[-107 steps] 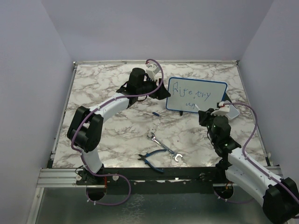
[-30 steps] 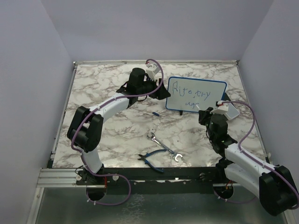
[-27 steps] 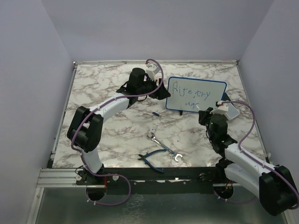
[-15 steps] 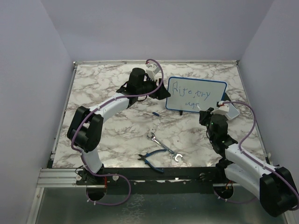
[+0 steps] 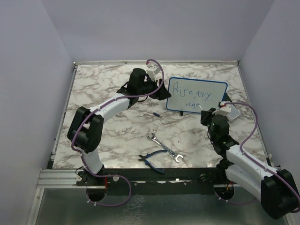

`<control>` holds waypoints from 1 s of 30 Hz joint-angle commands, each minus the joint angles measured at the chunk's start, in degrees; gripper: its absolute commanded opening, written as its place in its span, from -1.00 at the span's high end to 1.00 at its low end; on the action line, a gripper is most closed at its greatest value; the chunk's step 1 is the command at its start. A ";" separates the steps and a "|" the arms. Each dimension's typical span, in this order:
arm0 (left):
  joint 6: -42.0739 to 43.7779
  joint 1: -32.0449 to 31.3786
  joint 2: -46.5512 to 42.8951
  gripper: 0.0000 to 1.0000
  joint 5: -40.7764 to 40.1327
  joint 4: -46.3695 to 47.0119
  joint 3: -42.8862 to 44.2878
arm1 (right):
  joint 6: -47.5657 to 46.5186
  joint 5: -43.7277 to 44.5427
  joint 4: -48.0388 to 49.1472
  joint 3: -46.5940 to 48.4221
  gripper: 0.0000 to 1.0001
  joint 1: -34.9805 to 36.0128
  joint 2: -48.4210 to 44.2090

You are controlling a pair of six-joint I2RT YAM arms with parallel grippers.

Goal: Write a sentence on the whiteboard

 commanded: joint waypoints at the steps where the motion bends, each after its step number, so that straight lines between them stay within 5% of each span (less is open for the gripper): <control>1: 0.69 -0.35 -1.12 -0.29 0.88 -0.77 0.19 | -0.81 1.90 0.46 0.09 0.99 -0.31 -0.43; 30: 0.64 -0.35 -1.52 -0.29 0.87 -0.78 0.22 | 1.36 4.58 -2.68 0.43 0.99 -0.29 -1.53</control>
